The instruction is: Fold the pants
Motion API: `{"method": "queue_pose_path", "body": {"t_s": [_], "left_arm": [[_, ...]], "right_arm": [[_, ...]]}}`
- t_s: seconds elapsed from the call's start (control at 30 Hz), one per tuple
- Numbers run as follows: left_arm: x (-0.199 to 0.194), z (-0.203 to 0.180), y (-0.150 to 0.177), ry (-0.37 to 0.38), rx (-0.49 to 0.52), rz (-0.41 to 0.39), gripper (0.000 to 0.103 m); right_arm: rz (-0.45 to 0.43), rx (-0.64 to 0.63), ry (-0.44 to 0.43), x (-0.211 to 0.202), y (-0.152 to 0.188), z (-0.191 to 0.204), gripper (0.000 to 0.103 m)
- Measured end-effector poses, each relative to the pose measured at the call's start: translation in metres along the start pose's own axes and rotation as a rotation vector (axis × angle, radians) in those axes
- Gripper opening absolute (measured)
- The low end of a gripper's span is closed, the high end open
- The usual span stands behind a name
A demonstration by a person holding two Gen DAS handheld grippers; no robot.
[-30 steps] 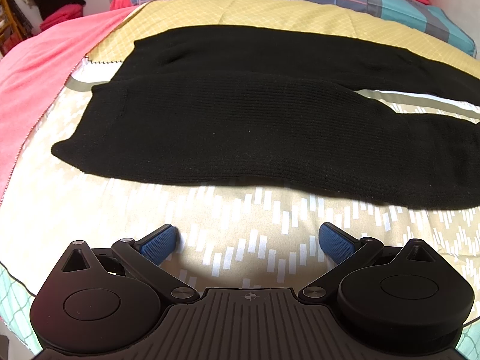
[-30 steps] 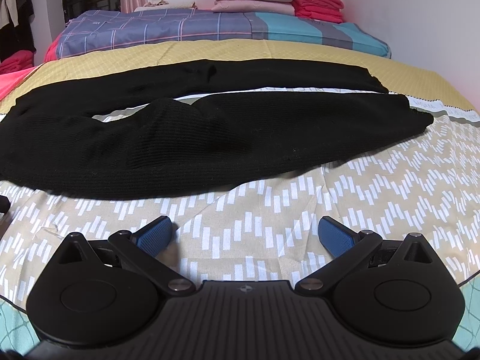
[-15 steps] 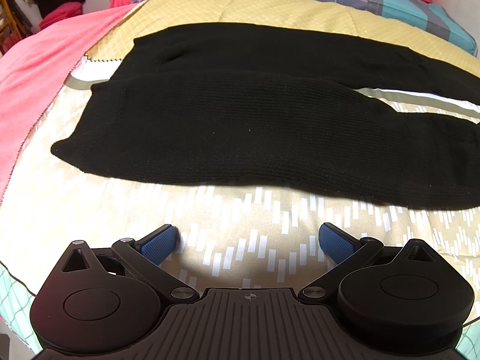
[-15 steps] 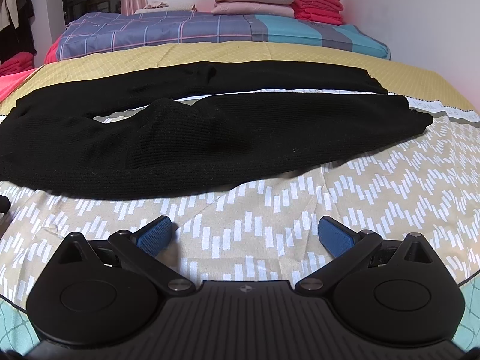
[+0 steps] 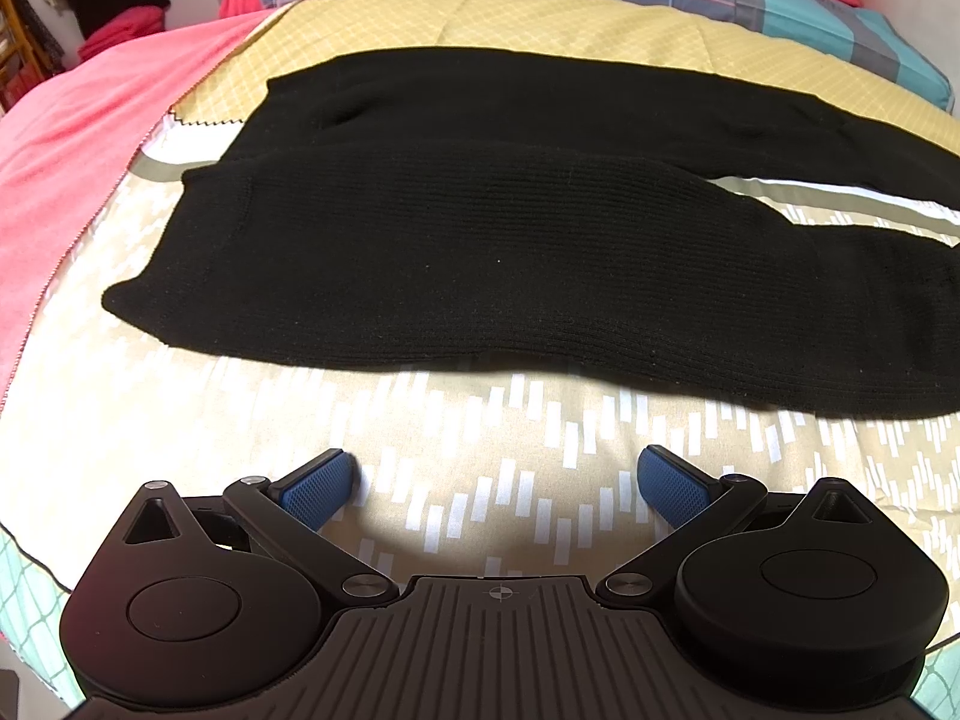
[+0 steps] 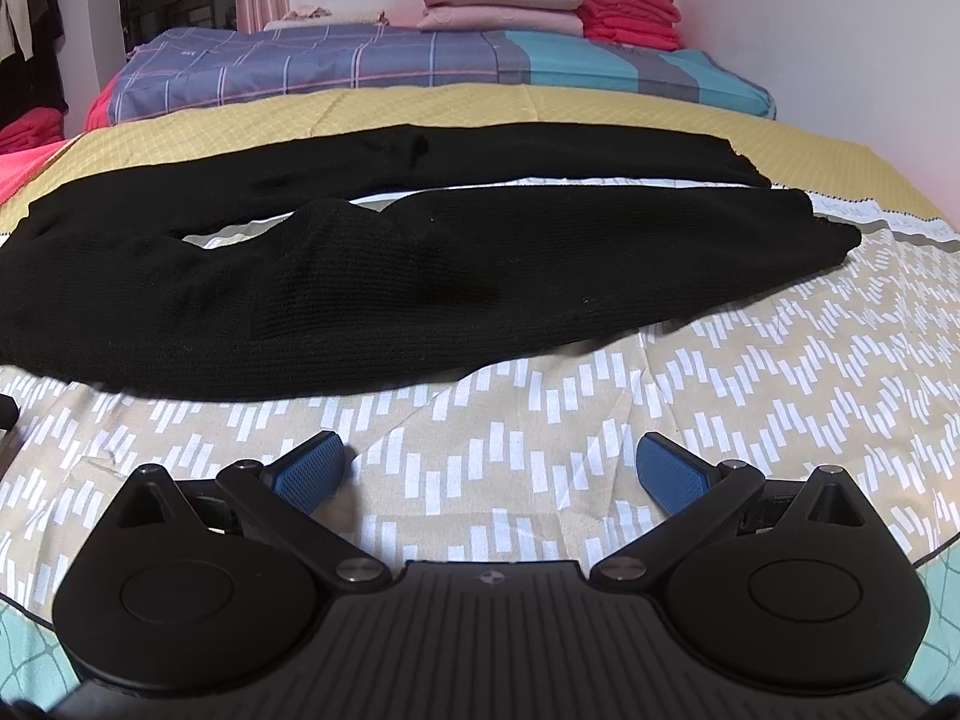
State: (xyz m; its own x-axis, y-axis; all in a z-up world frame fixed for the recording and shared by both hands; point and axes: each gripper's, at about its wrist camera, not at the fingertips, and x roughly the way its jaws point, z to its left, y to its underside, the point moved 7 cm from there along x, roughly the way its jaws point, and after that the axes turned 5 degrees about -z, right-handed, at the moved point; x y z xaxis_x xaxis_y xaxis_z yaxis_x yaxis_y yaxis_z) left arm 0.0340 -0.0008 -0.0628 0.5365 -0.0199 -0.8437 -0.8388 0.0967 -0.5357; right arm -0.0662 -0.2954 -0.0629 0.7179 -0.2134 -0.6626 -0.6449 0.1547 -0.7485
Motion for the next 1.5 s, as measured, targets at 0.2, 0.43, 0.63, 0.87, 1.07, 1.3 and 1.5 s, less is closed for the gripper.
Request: {"method": "queue_pose_path", "body": {"t_s": [0.2, 0.43, 0.63, 0.87, 1.07, 1.3, 1.5], "left_arm": [[-0.001, 0.000, 0.001, 0.006, 0.006, -0.006, 0.103], [-0.003, -0.001, 0.003, 0.008, 0.016, -0.032, 0.103], [-0.005, -0.002, 0.003, 0.019, 0.029, -0.052, 0.103], [-0.025, 0.008, -0.004, 0.103, -0.047, -0.057, 0.103], [-0.040, 0.012, -0.046, 0.085, -0.048, -0.242, 0.103], [0.011, -0.001, -0.081, 0.111, -0.063, -0.236, 0.103], [0.039, -0.005, -0.072, 0.146, -0.078, -0.184, 0.103]], "right_arm": [[0.056, -0.009, -0.008, 0.006, -0.009, 0.000, 0.103], [0.056, -0.013, -0.013, 0.007, -0.009, 0.001, 0.103], [0.014, -0.031, -0.043, 0.006, -0.007, -0.002, 0.103], [-0.013, 0.055, -0.184, -0.007, -0.014, -0.038, 0.103], [-0.124, 0.387, -0.045, -0.001, -0.055, -0.156, 0.097], [-0.101, 0.576, 0.046, 0.070, -0.077, -0.227, 0.057], [-0.124, 0.428, 0.106, 0.091, -0.094, -0.207, 0.011]]}}
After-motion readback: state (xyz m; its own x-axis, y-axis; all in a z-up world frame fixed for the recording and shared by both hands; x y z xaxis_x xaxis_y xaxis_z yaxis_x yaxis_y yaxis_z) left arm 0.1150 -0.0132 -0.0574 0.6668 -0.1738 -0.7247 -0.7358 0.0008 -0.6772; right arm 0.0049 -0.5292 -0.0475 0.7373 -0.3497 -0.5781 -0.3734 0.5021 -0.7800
